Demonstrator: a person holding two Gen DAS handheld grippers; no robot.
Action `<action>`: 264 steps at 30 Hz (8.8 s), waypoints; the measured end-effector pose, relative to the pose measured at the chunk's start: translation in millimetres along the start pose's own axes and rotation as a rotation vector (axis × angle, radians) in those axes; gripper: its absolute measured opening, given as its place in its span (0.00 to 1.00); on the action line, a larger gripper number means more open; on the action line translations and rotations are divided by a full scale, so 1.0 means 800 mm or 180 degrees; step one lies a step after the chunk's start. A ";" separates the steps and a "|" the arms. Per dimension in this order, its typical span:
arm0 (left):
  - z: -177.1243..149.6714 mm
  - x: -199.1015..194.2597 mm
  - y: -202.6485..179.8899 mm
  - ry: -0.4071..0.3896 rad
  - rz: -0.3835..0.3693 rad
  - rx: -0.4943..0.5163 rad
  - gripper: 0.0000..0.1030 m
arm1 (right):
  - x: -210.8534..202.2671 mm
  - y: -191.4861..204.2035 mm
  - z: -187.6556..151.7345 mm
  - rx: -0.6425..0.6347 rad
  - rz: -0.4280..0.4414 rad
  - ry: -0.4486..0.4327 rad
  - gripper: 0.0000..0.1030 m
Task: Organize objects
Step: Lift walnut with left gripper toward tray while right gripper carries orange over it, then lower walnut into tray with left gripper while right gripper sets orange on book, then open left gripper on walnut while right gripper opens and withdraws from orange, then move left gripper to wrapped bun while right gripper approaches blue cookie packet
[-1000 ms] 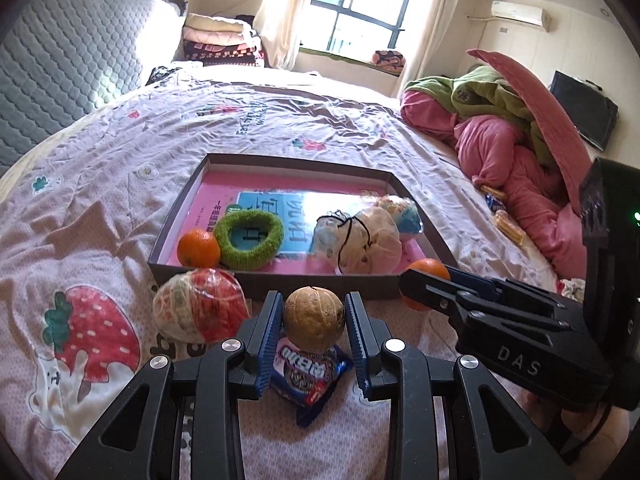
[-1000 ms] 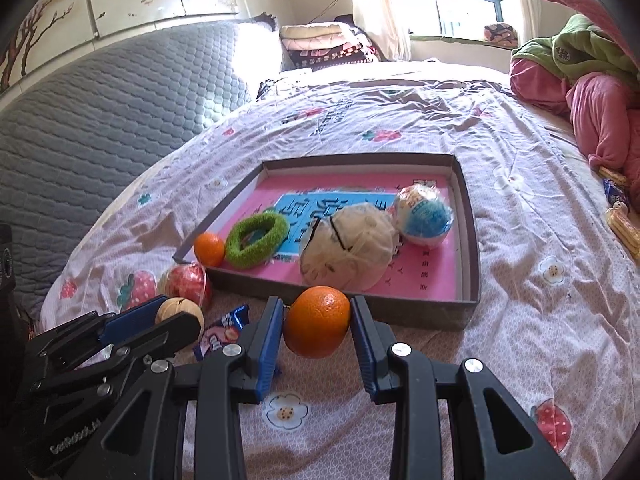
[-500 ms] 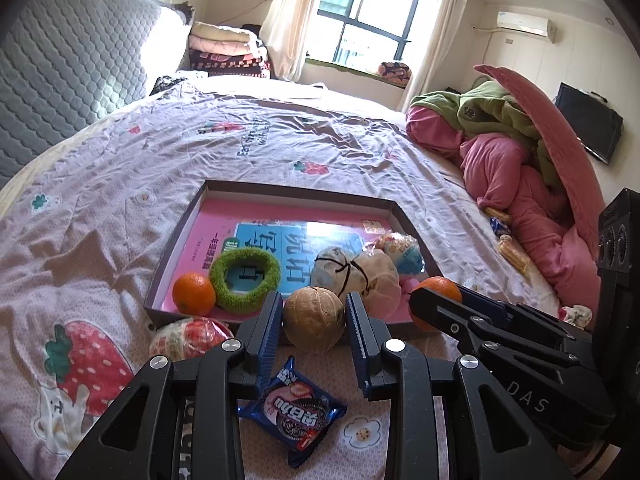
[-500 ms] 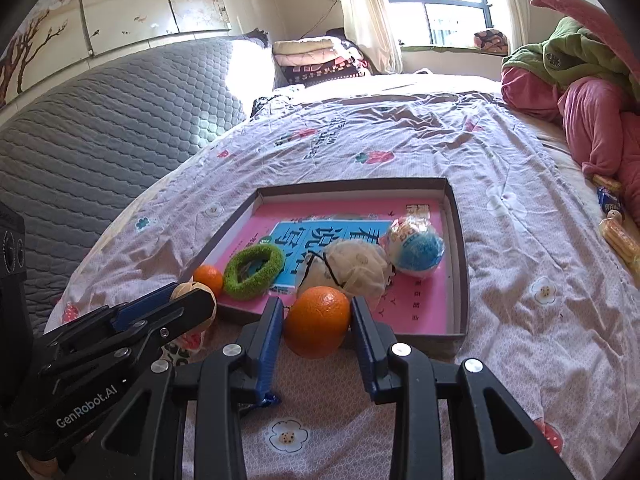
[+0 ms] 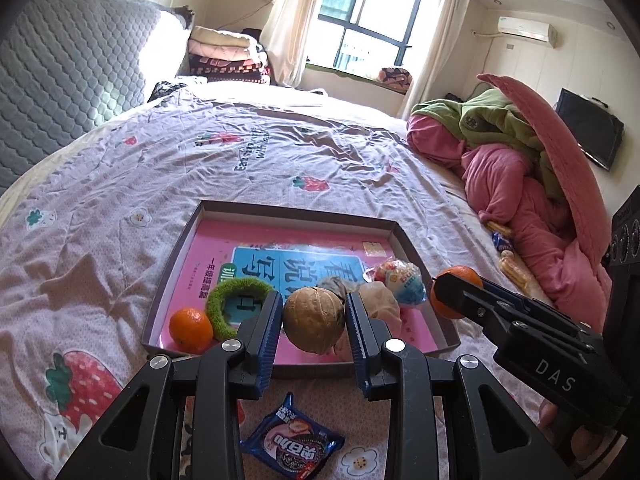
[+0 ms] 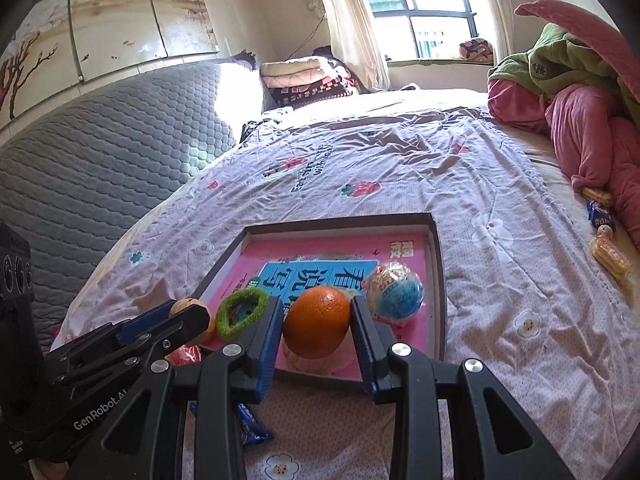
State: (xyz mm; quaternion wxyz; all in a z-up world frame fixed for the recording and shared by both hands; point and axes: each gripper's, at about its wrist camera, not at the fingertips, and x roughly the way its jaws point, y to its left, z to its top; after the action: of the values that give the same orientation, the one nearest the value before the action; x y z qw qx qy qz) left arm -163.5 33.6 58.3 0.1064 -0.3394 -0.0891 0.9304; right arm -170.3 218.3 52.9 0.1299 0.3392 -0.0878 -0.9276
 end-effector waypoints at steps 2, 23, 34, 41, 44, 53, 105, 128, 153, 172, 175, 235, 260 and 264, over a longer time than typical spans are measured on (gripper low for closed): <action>0.008 0.002 -0.001 -0.0011 -0.0019 0.0004 0.32 | -0.001 -0.001 0.005 0.0004 -0.0005 -0.0028 0.34; 0.062 0.016 0.004 -0.0101 -0.0012 -0.0022 0.32 | 0.001 0.008 0.043 -0.0066 -0.0061 -0.0182 0.34; 0.067 0.038 -0.005 -0.0072 0.0013 -0.0002 0.32 | 0.005 0.001 0.056 -0.0083 -0.0080 -0.0221 0.34; 0.059 0.048 -0.005 0.0004 0.0024 -0.0006 0.32 | 0.013 -0.008 0.048 -0.0059 -0.0113 -0.0143 0.34; 0.056 0.050 -0.002 0.0023 0.0028 -0.0002 0.32 | 0.012 -0.009 0.046 -0.0059 -0.0119 -0.0137 0.34; 0.046 0.068 0.010 0.0147 0.0093 -0.0040 0.32 | 0.035 -0.028 0.033 -0.0003 -0.0215 0.0024 0.33; -0.010 0.132 0.000 0.0648 0.0172 0.0282 0.32 | 0.080 -0.035 -0.008 -0.0157 -0.0397 0.0502 0.22; -0.023 0.137 -0.005 0.0766 0.0174 0.0415 0.32 | 0.081 -0.037 -0.018 -0.0192 -0.0432 0.0599 0.22; -0.029 0.126 0.002 0.0799 0.0154 0.0433 0.38 | 0.068 -0.037 -0.020 -0.0186 -0.0421 0.0575 0.22; -0.025 0.102 0.007 0.0725 0.0156 0.0400 0.48 | 0.057 -0.029 -0.016 -0.0158 -0.0355 0.0516 0.22; -0.024 0.097 0.007 0.0700 0.0171 0.0412 0.49 | 0.057 -0.028 -0.015 -0.0163 -0.0362 0.0515 0.22; -0.010 -0.015 0.093 0.0196 0.0527 0.0358 0.71 | 0.000 0.063 -0.019 -0.0741 -0.0202 0.0121 0.85; -0.049 -0.034 0.103 0.0293 0.0609 0.0501 0.72 | -0.003 0.107 -0.065 -0.1120 -0.0115 0.0251 0.86; -0.057 -0.029 0.106 0.0347 0.0612 0.0563 0.72 | 0.005 0.105 -0.081 -0.1137 -0.0131 0.0346 0.86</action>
State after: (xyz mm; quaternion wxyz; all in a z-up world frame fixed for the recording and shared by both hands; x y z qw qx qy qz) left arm -128.0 -49.7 17.7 0.0510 -0.3857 0.0321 0.9207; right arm -116.0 132.4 22.3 0.1736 0.3620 0.0925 -0.9112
